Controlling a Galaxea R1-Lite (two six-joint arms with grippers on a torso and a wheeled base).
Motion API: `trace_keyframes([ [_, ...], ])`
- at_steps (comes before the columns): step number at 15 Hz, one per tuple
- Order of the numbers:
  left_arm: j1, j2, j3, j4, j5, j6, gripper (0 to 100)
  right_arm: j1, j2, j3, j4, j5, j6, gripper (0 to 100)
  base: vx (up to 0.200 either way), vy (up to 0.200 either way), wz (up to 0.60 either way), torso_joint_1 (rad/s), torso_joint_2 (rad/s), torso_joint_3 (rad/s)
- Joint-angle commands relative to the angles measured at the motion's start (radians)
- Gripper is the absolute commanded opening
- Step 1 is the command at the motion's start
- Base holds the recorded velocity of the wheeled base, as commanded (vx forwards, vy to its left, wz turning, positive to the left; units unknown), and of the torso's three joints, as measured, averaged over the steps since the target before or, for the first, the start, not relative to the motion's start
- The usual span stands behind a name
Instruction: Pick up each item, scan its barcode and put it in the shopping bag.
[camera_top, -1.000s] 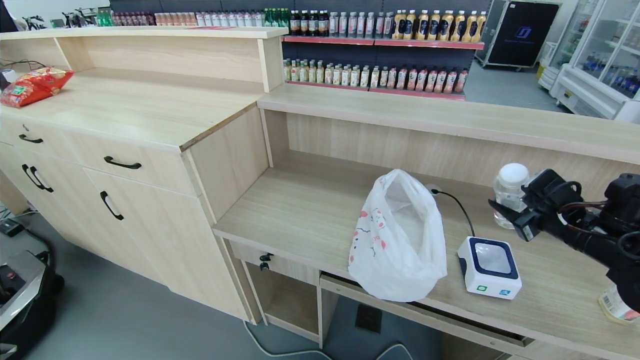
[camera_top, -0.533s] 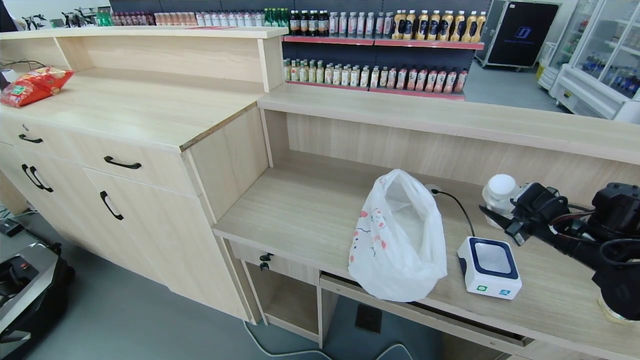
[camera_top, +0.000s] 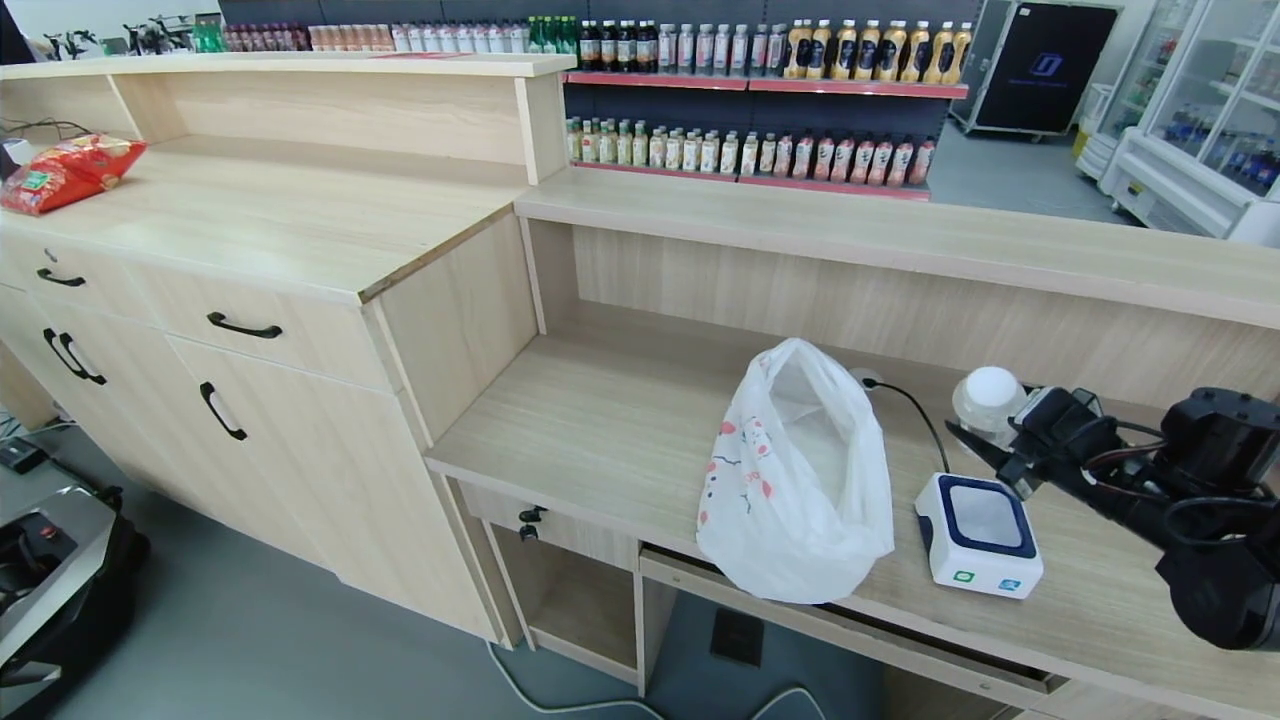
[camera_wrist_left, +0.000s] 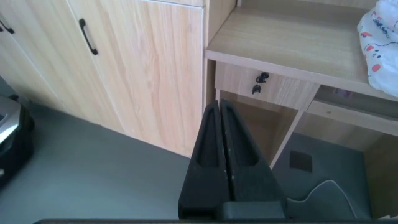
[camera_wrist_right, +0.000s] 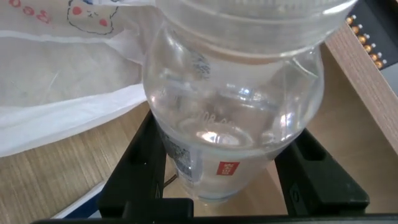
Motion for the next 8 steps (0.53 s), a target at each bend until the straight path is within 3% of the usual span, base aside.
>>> trace_keyframes([
  [1,0.0,0.0,0.0,0.0,0.001,0.0,0,-0.001,0.03,0.0,-0.011,0.002,0.0,0,0.0,0.0,0.0,0.0,0.0,0.0],
  [8,0.0,0.0,0.0,0.0,0.001,0.0,0,-0.004,0.044,0.003,-0.025,0.063,0.0,0,0.0,0.0,0.0,0.0,0.0,0.0],
])
